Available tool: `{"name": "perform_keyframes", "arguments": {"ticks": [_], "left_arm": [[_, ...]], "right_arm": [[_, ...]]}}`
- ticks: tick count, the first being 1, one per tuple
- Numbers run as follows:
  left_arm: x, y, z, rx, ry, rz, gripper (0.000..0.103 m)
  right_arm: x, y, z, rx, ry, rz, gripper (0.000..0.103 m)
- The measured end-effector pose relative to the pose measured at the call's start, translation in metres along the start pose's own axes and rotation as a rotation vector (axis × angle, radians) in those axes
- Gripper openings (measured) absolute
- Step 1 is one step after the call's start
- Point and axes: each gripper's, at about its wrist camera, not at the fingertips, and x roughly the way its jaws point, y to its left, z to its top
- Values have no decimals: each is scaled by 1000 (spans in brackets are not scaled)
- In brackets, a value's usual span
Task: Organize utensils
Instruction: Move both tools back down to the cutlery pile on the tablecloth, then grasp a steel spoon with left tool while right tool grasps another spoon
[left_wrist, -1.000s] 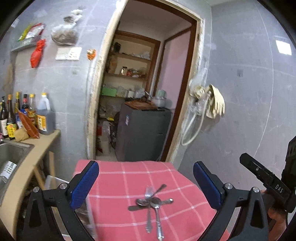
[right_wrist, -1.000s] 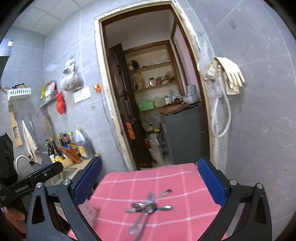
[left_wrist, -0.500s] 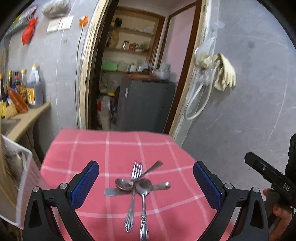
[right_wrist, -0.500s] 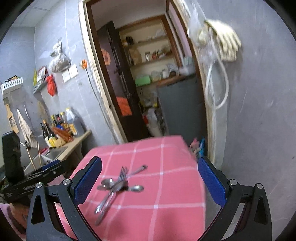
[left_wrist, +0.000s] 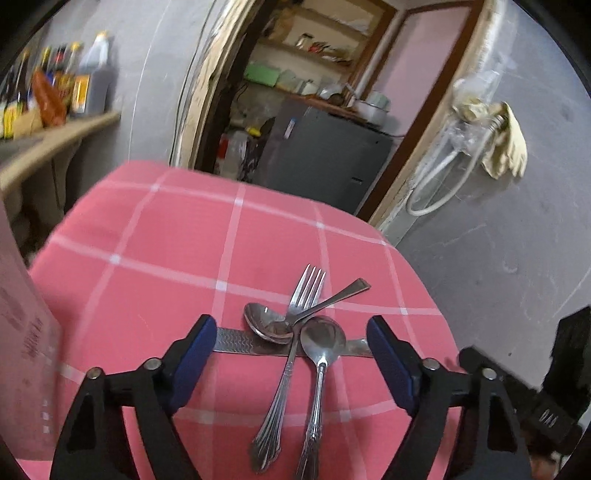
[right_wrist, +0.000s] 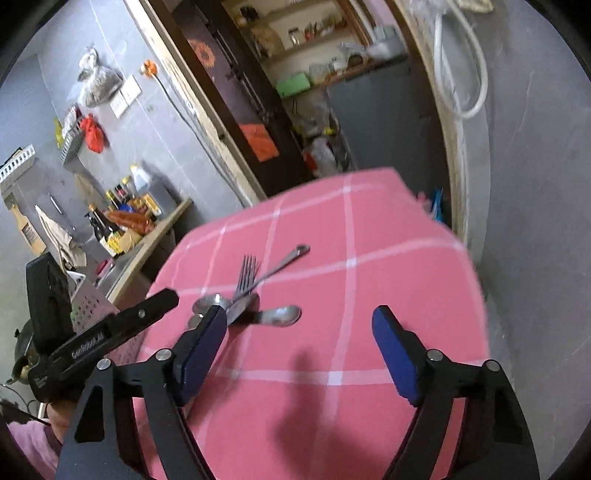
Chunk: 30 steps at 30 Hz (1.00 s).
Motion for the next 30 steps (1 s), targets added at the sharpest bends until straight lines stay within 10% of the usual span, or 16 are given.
{"name": "perform_keyframes", "arguments": {"ticks": [15,30], "left_arm": [[47,28,3,-177,90,-24,41],[57,37,4,-215,118,-23,6]], "right_arm": [[46,14,-5,-25,108,7,51],[78,35,-4,-9,194,225,23]]}}
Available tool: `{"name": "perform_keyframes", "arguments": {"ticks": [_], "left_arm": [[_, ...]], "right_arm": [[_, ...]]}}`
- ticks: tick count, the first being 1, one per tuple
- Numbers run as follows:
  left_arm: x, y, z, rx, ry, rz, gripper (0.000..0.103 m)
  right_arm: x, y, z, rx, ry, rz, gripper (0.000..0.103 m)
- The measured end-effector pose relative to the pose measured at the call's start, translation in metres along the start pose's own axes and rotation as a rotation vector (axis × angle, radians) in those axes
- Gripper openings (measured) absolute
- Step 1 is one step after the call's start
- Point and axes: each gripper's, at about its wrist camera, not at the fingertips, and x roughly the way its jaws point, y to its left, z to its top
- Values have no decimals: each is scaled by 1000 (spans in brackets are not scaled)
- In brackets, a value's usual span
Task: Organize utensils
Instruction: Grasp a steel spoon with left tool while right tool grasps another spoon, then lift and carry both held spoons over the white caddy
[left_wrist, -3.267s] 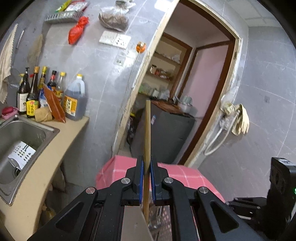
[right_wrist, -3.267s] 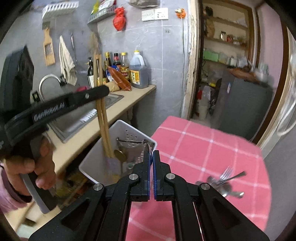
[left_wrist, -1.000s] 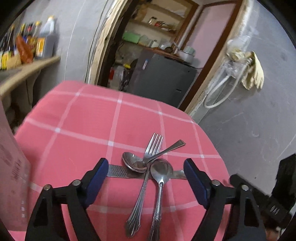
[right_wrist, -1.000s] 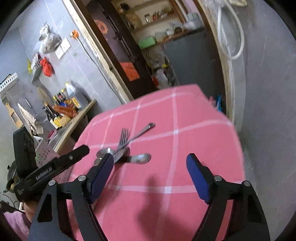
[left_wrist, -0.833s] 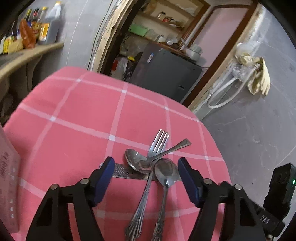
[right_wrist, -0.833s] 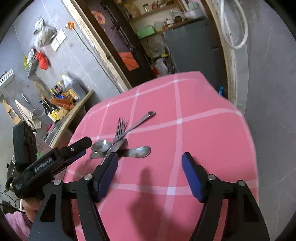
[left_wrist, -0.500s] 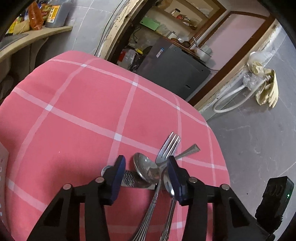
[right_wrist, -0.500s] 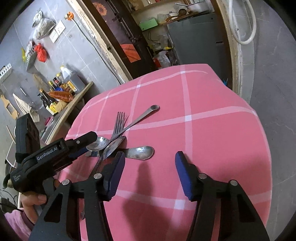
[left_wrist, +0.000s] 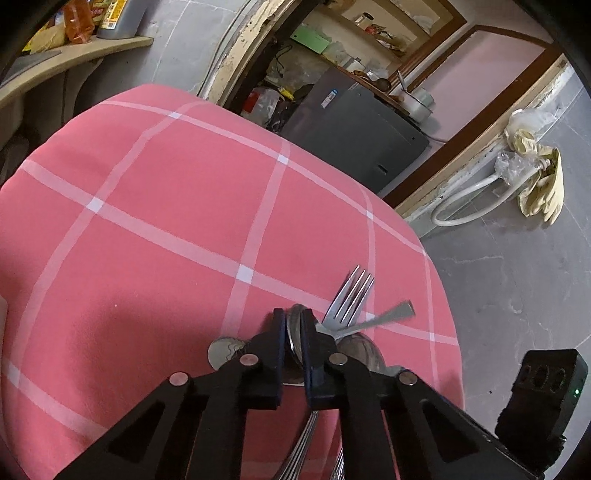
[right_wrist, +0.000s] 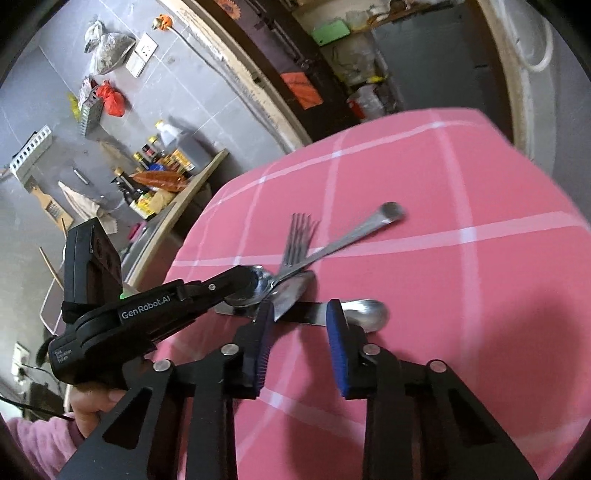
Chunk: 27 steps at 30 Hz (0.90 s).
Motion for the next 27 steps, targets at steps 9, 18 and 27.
{"name": "perform_keyframes", "arguments": {"ticks": [9,18,27], "left_arm": [[-7,-1,5,6,-36,19,6],[-27,-12,8,53,-79,29,6],[-89,-52,15,190,-182,80,6]], "right_arm": [[25,-2,2,85,61,98,15],[2,2,-11,140,-8,144,6],[-91,40,-10,40,-215,37,2]]}}
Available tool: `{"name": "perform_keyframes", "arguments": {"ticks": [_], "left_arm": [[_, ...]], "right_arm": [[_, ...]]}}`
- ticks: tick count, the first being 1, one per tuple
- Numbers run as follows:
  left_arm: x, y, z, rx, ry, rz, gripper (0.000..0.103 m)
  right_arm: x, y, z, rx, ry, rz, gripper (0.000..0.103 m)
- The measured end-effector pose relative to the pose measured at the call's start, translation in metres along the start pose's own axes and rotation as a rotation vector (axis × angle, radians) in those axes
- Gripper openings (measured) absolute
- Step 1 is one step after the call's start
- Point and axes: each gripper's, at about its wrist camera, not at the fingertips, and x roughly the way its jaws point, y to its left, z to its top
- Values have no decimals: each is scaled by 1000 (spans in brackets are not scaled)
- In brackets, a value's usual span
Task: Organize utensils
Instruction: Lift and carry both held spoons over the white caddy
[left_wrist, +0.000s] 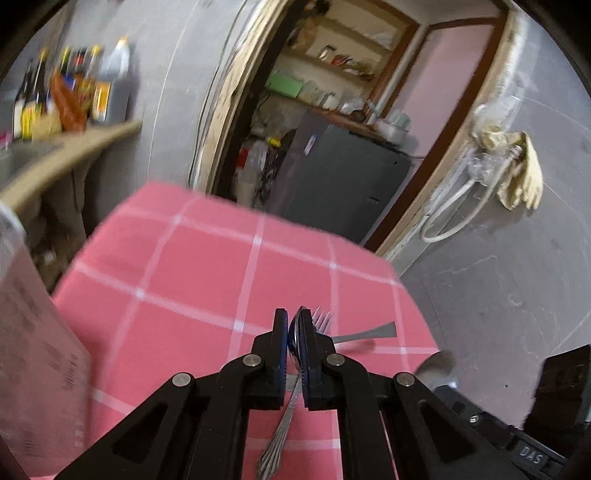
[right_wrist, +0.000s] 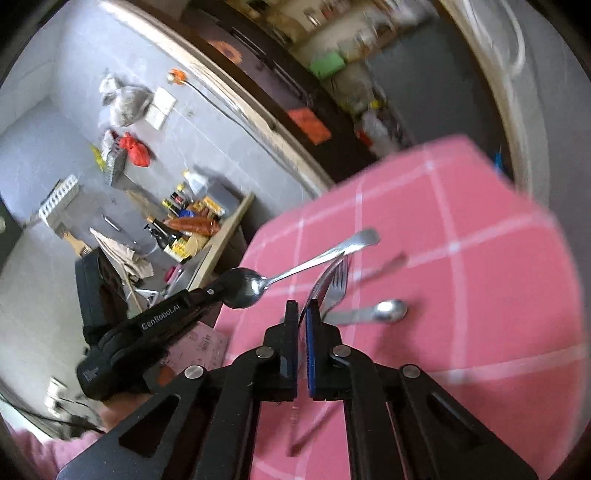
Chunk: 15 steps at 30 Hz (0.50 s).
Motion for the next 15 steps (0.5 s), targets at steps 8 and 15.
{"name": "perform_keyframes", "arguments": {"ticks": [8,15], "left_arm": [[-93,-19,50,167,-93,-22,6],[-182,13,89,252,-136,-11,6]], "right_arm": [[-70,83,37,-171,-213,-74,2],[-87,152,48,-232,-317,-20,2]]}}
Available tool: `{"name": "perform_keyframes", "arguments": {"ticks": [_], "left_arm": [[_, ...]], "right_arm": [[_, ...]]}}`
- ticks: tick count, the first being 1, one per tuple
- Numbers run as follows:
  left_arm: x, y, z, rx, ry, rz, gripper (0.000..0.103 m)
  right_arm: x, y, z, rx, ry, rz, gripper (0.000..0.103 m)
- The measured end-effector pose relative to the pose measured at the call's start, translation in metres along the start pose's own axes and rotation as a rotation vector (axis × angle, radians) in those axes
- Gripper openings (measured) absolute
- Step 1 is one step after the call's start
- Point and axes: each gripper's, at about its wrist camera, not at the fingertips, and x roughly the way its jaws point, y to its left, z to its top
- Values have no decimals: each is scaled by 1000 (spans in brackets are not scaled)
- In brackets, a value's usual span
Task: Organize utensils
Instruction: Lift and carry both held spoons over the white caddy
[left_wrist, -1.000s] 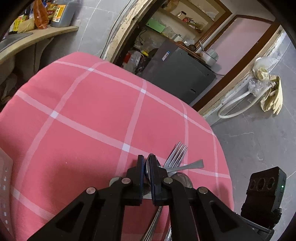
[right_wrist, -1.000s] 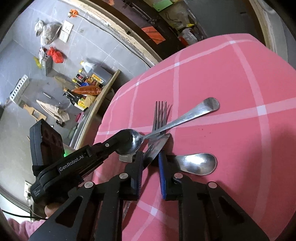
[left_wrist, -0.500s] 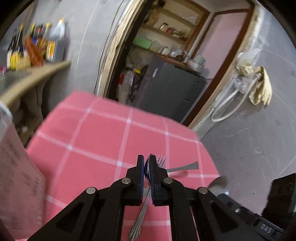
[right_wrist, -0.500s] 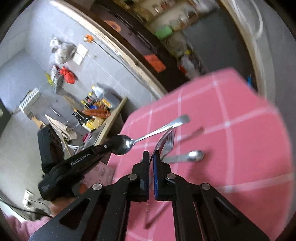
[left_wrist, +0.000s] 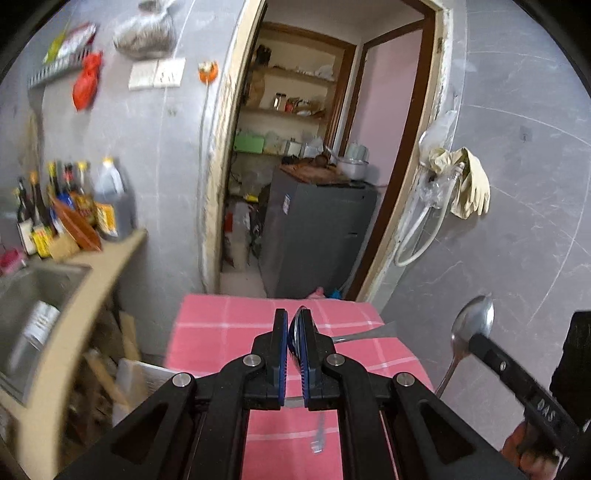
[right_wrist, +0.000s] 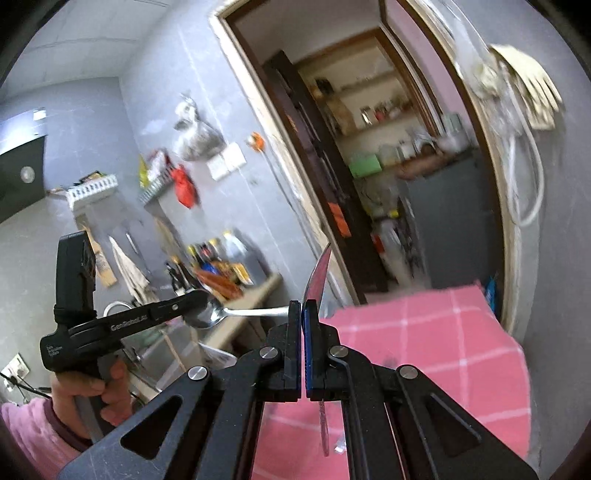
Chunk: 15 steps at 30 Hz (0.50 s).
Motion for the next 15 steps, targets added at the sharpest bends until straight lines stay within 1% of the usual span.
{"name": "perform_keyframes", "arguments": {"ticks": [2,5,8,10,15], "left_arm": [[-18,10,7,30,-10,15,6],[-50,35,17,89,-24,59,6],[-68,52,25,132,-20,100,6],[-79,65,26,170,-6,132,6],[-86,83,22,261,60,186,6]], "right_arm": [[5,20,4,-9,-30,30,2],[16,43,2,-3,-59,74,2],[30,68,-1,-6,-84,115,2],[39,81,-5,-9,-95,145,2],[60,102,-23,-37,-112,183,2]]}}
